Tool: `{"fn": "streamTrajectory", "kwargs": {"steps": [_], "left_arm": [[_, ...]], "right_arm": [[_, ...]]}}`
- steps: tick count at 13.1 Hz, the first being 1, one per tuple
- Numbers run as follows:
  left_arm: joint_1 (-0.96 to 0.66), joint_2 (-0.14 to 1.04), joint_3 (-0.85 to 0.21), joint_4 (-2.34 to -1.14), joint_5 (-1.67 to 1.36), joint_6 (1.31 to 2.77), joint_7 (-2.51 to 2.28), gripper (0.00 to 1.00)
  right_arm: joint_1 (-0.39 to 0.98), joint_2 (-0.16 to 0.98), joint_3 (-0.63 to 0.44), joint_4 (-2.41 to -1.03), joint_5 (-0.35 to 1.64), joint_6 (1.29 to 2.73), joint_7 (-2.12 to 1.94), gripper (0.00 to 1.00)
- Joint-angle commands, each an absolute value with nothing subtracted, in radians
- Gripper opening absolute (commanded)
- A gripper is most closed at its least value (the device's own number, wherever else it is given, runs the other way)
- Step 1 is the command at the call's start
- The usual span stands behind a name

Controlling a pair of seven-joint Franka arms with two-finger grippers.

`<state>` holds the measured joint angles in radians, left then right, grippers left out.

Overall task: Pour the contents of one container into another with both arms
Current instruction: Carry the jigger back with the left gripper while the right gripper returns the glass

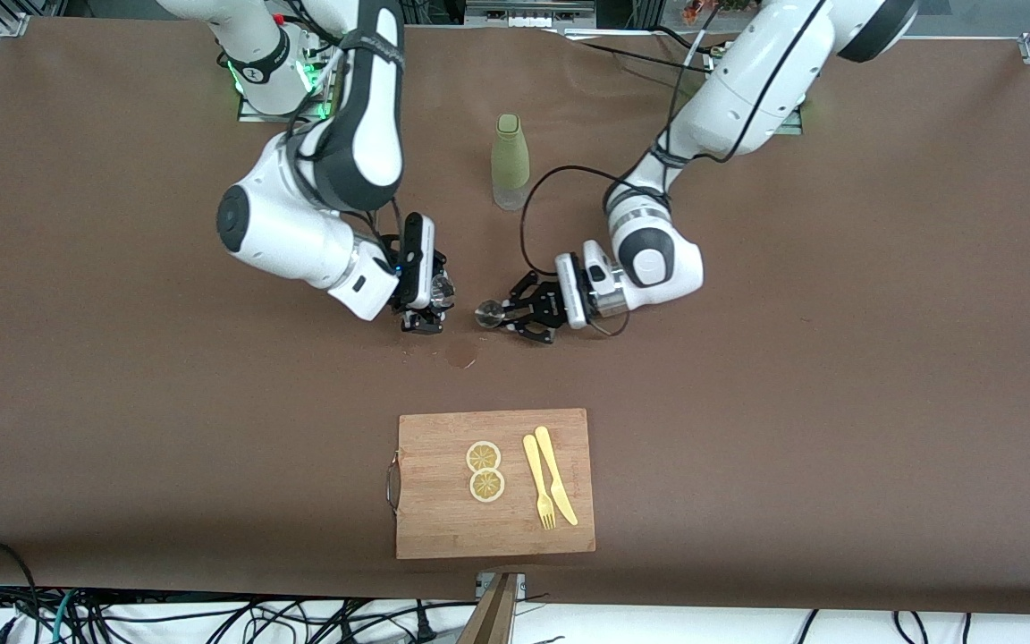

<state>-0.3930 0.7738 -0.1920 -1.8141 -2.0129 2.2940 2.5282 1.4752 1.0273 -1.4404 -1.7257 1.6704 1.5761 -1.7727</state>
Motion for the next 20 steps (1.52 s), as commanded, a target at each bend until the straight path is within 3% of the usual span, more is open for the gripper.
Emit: {"fn": "streamTrajectory", "kwargs": {"steps": [1, 3, 8, 11, 15, 20], "left_arm": [[-0.286, 0.658, -0.196, -1.969, -1.890, 2.185, 2.533, 0.00], [-0.186, 0.653, -0.196, -2.011, -1.812, 2.087, 2.607, 0.00], [0.120, 0.653, -0.175, -2.071, -1.509, 1.861, 2.683, 0.00], [0.170, 0.646, -0.033, -2.060, -1.346, 1.706, 2.687, 0.00], [0.294, 0.652, 0.043, -2.040, -1.183, 1.579, 2.726, 0.00], [0.465, 0.712, 0.048, -1.974, -1.046, 1.508, 2.805, 0.00]], "right_arm": [[1.349, 1.000, -1.407, -1.677, 1.768, 1.436, -1.784, 0.21], [1.257, 0.982, -1.358, -1.677, 1.787, 1.392, -1.877, 0.21], [0.944, 0.900, -1.108, -1.678, 1.734, 1.295, -2.161, 0.21], [0.784, 0.896, -0.987, -1.678, 1.662, 1.270, -2.302, 0.21], [0.570, 0.897, -0.807, -1.678, 1.544, 1.259, -2.488, 0.21], [0.345, 0.966, -0.655, -1.677, 1.411, 1.262, -2.677, 0.21]]}}
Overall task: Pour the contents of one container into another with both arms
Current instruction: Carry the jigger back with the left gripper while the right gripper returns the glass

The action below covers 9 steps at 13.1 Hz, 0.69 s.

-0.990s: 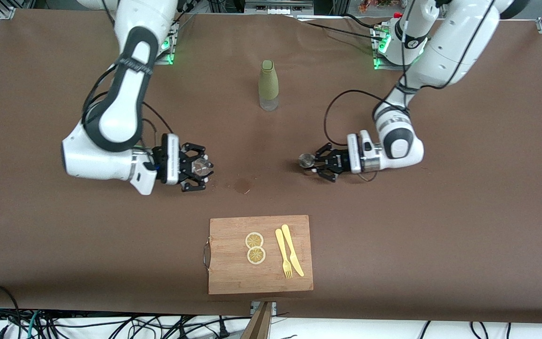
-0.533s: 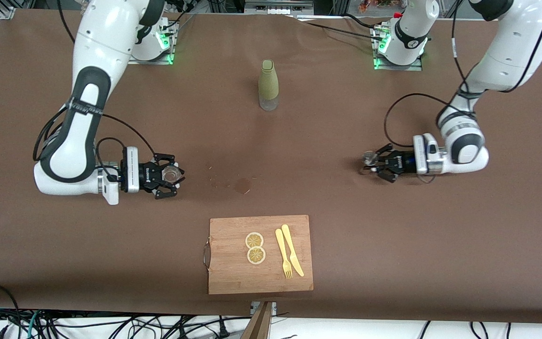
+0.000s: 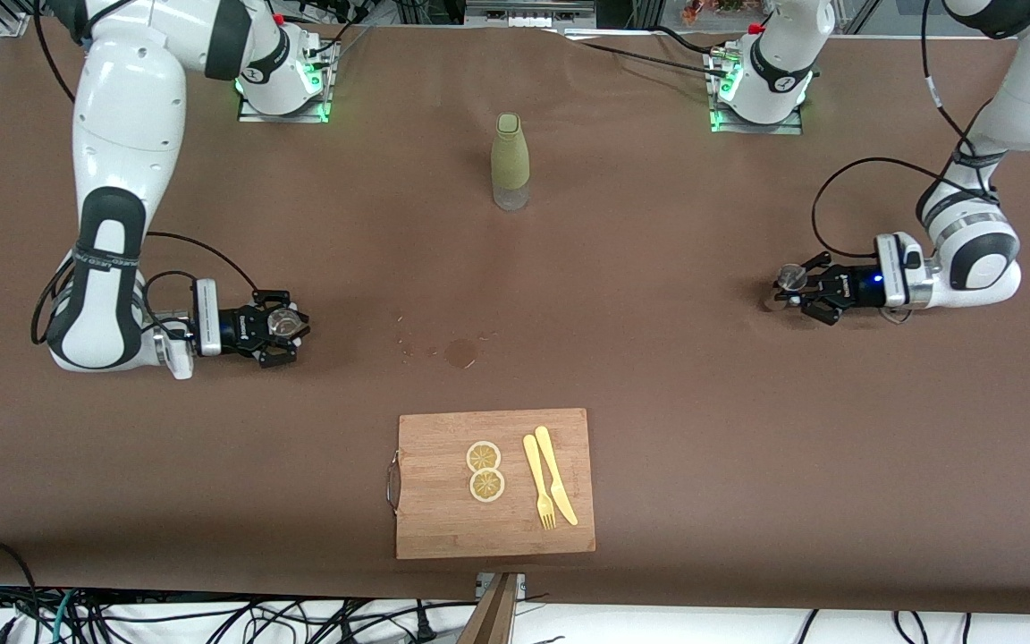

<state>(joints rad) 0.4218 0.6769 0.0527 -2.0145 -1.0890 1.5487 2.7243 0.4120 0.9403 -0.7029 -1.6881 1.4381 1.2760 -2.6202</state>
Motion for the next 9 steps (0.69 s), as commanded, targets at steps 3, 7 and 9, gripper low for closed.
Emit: {"fn": "streamTrajectory", "kwargs": {"steps": [3, 7, 9], "left_arm": [[0.506, 0.779, 0.057, -1.915, -1.023, 1.464, 2.850, 0.00], [0.506, 0.870, 0.092, -1.835, -1.022, 1.417, 2.907, 0.00], [0.508, 0.905, 0.095, -1.801, -1.022, 1.413, 2.910, 0.00]], "right_arm": [[0.311, 1.017, -0.652, -1.651, 1.408, 1.259, -2.724, 0.21], [0.292, 1.043, -0.653, -1.631, 1.416, 1.259, -2.729, 0.22], [0.285, 1.060, -0.652, -1.625, 1.420, 1.250, -2.729, 0.24]]}}
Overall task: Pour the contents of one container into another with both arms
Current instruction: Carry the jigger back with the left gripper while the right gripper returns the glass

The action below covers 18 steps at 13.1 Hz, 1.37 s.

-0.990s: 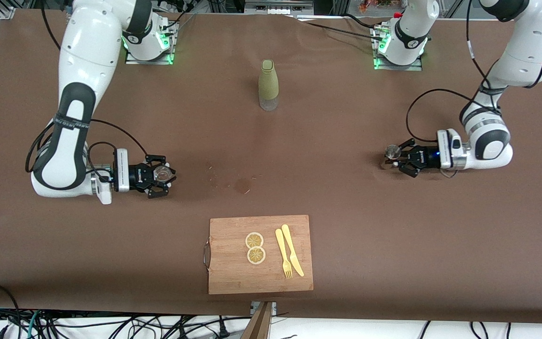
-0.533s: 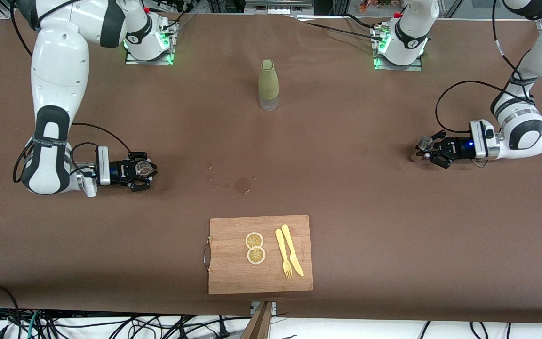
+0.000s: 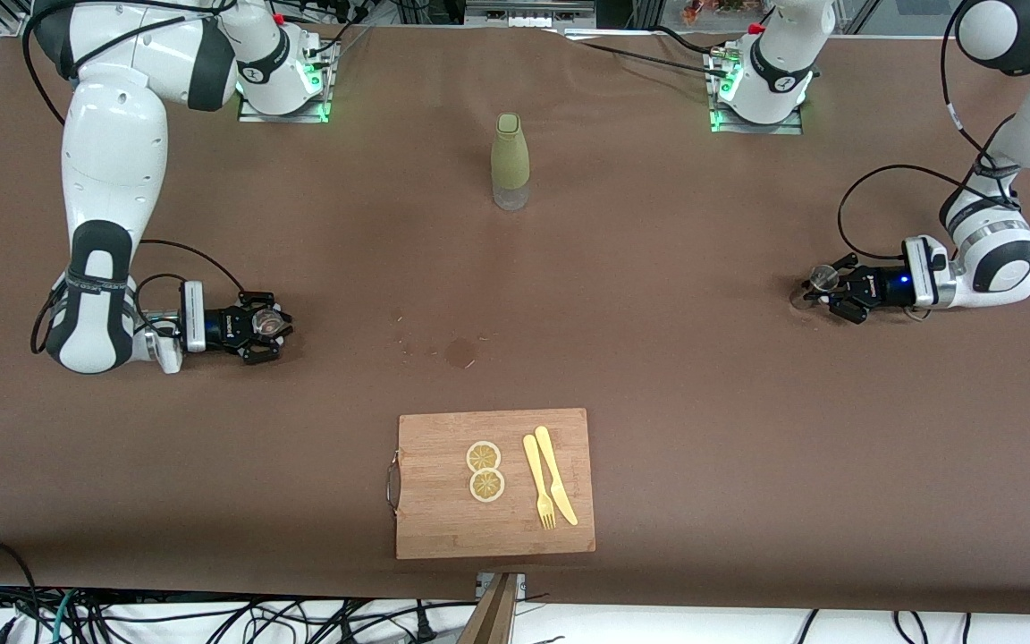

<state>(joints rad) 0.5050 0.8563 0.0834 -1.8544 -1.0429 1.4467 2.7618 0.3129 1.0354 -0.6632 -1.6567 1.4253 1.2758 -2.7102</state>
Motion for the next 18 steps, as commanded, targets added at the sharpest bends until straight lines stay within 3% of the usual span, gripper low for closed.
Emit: {"fn": "streamTrajectory", "kwargs": {"steps": [1, 3, 4, 7, 11, 14, 18], "left_arm": [[0.508, 0.919, 0.097, -1.787, -1.022, 1.413, 2.910, 0.00], [0.508, 0.920, 0.097, -1.769, -1.022, 1.416, 2.905, 0.52], [0.506, 0.920, 0.100, -1.747, -1.022, 1.416, 2.898, 1.00], [0.505, 0.914, 0.097, -1.668, -0.947, 1.423, 2.743, 1.00], [0.494, 0.905, 0.095, -1.501, -0.740, 1.462, 2.350, 1.00], [0.477, 0.858, 0.092, -1.373, -0.539, 1.460, 1.963, 1.00], [0.468, 0.796, 0.091, -1.345, -0.459, 1.454, 1.540, 1.00]], "right_arm": [[0.285, 1.069, -0.652, -1.617, 1.424, 1.238, -2.730, 0.25], [0.284, 1.072, -0.652, -1.612, 1.425, 1.224, -2.730, 0.29], [0.281, 1.074, -0.652, -1.611, 1.424, 1.223, -2.730, 0.35], [0.278, 1.074, -0.655, -1.611, 1.422, 1.223, -2.730, 0.45], [0.265, 1.075, -0.661, -1.579, 1.416, 1.210, -2.730, 0.47], [0.255, 1.075, -0.679, -1.540, 1.416, 1.209, -2.730, 0.58], [0.250, 1.084, -0.681, -1.540, 1.419, 1.204, -2.749, 0.57]]}}
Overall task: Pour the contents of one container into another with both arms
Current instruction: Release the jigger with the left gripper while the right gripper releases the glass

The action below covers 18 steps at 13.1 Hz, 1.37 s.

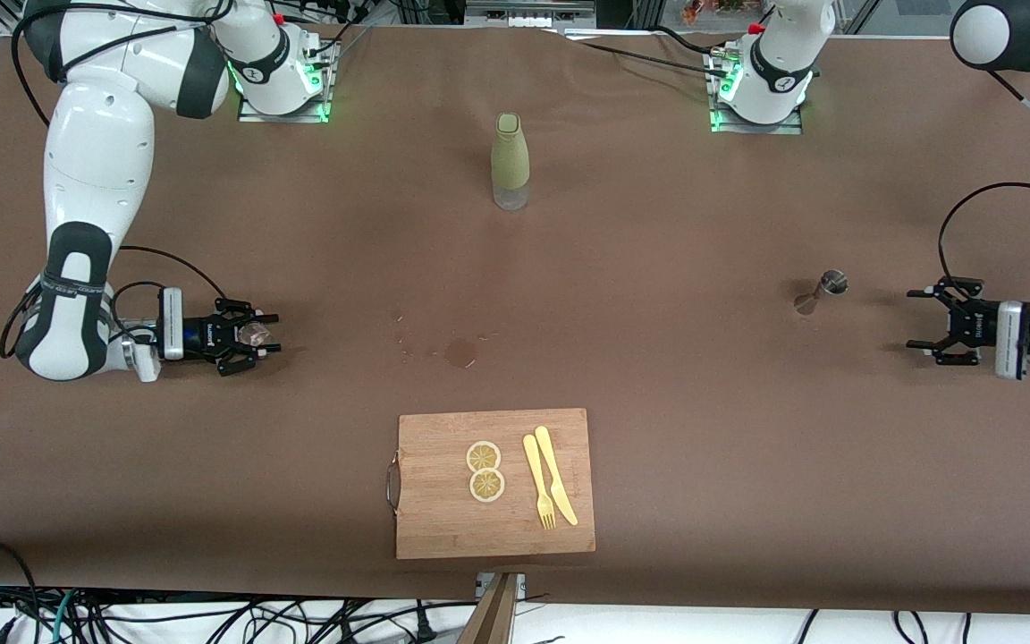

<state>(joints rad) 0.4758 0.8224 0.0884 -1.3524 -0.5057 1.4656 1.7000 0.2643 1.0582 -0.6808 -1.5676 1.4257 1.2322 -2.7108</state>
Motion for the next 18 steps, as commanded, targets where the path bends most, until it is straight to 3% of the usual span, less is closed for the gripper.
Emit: {"fn": "streamTrajectory", "kwargs": {"steps": [1, 3, 4, 11, 18], "left_arm": [[0.459, 0.767, 0.092, -1.345, -0.433, 1.454, 1.458, 1.00], [0.450, 0.723, 0.092, -1.345, -0.407, 1.453, 1.326, 1.00], [0.443, 0.695, 0.094, -1.345, -0.397, 1.451, 1.248, 1.00], [0.287, 0.480, 0.087, -1.358, -0.269, 1.434, 0.653, 1.00], [0.134, 0.286, 0.060, -1.381, -0.164, 1.370, 0.200, 1.00]], "right_arm": [[0.250, 1.086, -0.680, -1.540, 1.422, 1.204, -2.749, 0.57], [0.250, 1.085, -0.680, -1.537, 1.422, 1.206, -2.749, 0.64], [0.250, 1.086, -0.680, -1.537, 1.425, 1.207, -2.750, 1.00], [0.230, 1.083, -0.721, -1.433, 1.422, 1.207, -2.747, 1.00], [0.230, 1.072, -0.795, -1.433, 1.321, 1.198, -2.749, 1.00]]}}
